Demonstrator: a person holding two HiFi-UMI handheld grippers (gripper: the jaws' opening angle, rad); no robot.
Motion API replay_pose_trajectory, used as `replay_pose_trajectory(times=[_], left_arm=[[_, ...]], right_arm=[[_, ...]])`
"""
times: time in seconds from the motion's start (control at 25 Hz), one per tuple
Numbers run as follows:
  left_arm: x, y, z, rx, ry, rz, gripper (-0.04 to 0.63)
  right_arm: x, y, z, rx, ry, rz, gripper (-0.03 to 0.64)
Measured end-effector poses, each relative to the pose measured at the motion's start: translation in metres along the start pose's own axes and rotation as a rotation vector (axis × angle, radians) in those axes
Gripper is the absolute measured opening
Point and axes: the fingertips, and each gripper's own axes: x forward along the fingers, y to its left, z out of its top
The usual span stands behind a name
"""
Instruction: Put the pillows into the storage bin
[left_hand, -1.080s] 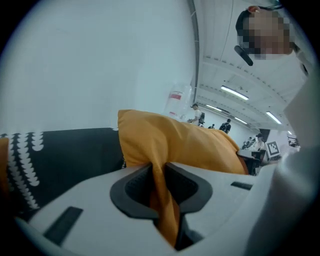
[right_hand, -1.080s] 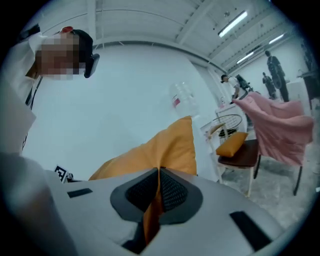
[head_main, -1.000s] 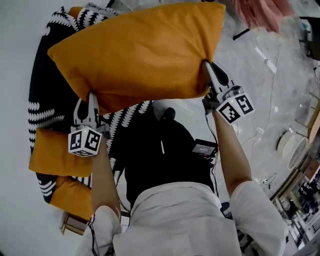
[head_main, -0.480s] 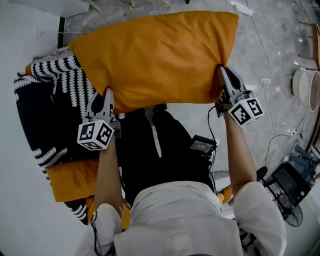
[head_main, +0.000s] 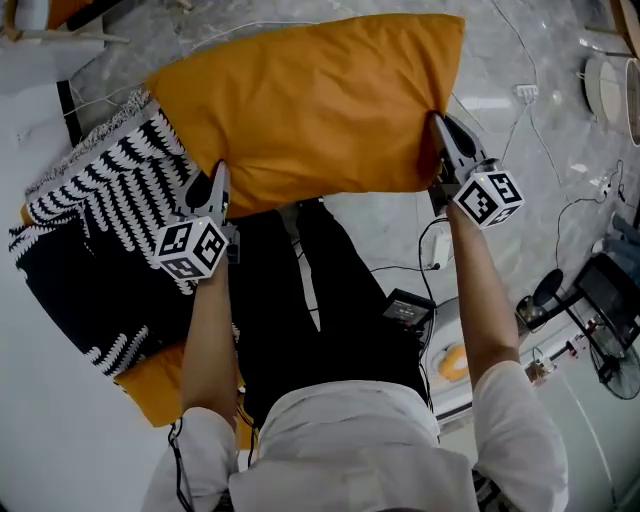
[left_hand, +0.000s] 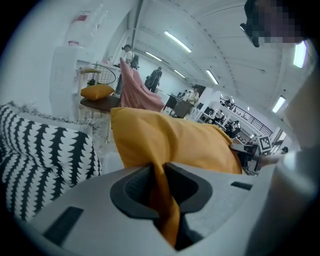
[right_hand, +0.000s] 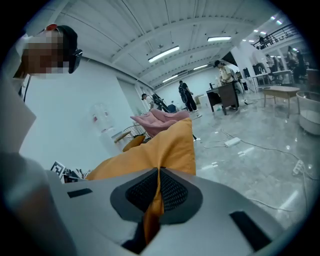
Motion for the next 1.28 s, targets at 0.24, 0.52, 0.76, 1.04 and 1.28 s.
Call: replay_pose_trajectory(times=[0.24, 0.52, 0.76, 1.04, 1.28], left_arm=[[0.062, 0.016, -0.052, -0.010, 0.123, -0.007, 0.077], [0.105, 0.044, -0.103, -0.024, 0.216, 0.018, 0.077], [0.129, 0.076, -0.121, -0.034, 0.240, 0.056, 0.078], [0.161, 0.090, -0.137, -0.086, 0.272, 0.100, 0.111], [0.167, 0.109, -0.148, -0.136, 0.270, 0.220, 0.290]], right_arm=[[0.028, -0.051, -0.052, 0.043, 0.047, -0.029, 0.031], [0.068, -0.089, -0.105, 0.101, 0.107, -0.031, 0.031], [0.094, -0.102, -0.149, 0.130, 0.165, -0.024, 0.031], [0.113, -0.134, -0.180, 0.203, 0.175, -0.125, 0.032], [0.123, -0.160, -0.205, 0.198, 0.257, -0.229, 0.206]])
